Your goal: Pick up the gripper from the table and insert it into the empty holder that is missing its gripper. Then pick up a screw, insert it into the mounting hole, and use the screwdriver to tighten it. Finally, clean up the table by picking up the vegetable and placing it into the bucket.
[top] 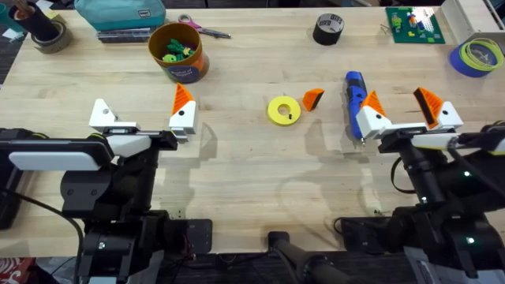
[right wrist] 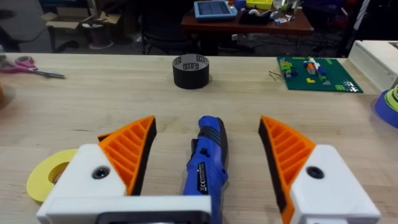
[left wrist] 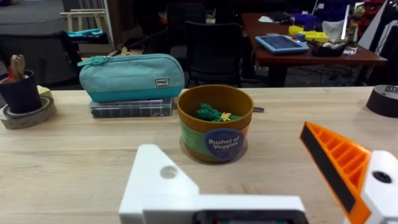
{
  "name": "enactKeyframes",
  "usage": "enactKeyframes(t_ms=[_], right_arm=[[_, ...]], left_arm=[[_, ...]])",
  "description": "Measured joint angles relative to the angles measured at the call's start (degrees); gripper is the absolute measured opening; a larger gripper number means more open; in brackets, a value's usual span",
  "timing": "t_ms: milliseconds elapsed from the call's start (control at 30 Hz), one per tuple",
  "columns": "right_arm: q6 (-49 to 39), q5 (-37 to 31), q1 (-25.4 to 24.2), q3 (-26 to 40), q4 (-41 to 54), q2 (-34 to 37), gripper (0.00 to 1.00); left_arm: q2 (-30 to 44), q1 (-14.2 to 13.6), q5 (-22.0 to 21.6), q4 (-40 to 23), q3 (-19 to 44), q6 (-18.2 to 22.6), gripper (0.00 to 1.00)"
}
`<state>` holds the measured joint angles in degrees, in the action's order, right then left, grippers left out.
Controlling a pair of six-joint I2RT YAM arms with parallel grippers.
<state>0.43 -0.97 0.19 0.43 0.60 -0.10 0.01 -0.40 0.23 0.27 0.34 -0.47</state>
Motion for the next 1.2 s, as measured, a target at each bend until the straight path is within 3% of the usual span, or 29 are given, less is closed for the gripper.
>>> enactKeyframes(t_ms=[300, 433, 533, 700, 867, 1033, 1200], right_arm=[[-0.02, 0.02, 0.00, -0.02, -0.58, -0.02, 0.995], [-0.02, 0.02, 0.00, -0.04, -7.90, 0.09, 0.995], [-0.02, 0.02, 0.00, 0.69, -12.68, 0.09, 0.995], [-0.02, 0.20, 0.00, 8.33, -8.24, 0.41, 0.995], [-0.02, 0.63, 0.00, 21.96, 1.55, 4.64, 0.995], [0.00, 0.76, 0.00, 35.75, 15.74, 14.08, 0.995], [-0.01, 0.90, 0.00, 48.43, 29.64, 27.55, 0.995]], left_arm=[[0.00, 0.00, -0.02, 0.58, 0.00, 0.02, 0.985], [0.00, 0.00, 0.04, 6.98, 0.03, -0.02, 0.985], [0.00, 0.00, 0.13, 6.54, 1.05, -0.04, 0.986], [0.74, 0.00, -0.42, -2.24, 8.96, -0.17, 0.986], [7.14, 0.02, -1.65, -13.46, 23.17, -0.21, 0.985], [19.11, 0.00, -1.84, -27.79, 36.63, -0.20, 0.985], [32.54, 0.00, -1.97, -37.05, 46.31, -0.20, 0.985]])
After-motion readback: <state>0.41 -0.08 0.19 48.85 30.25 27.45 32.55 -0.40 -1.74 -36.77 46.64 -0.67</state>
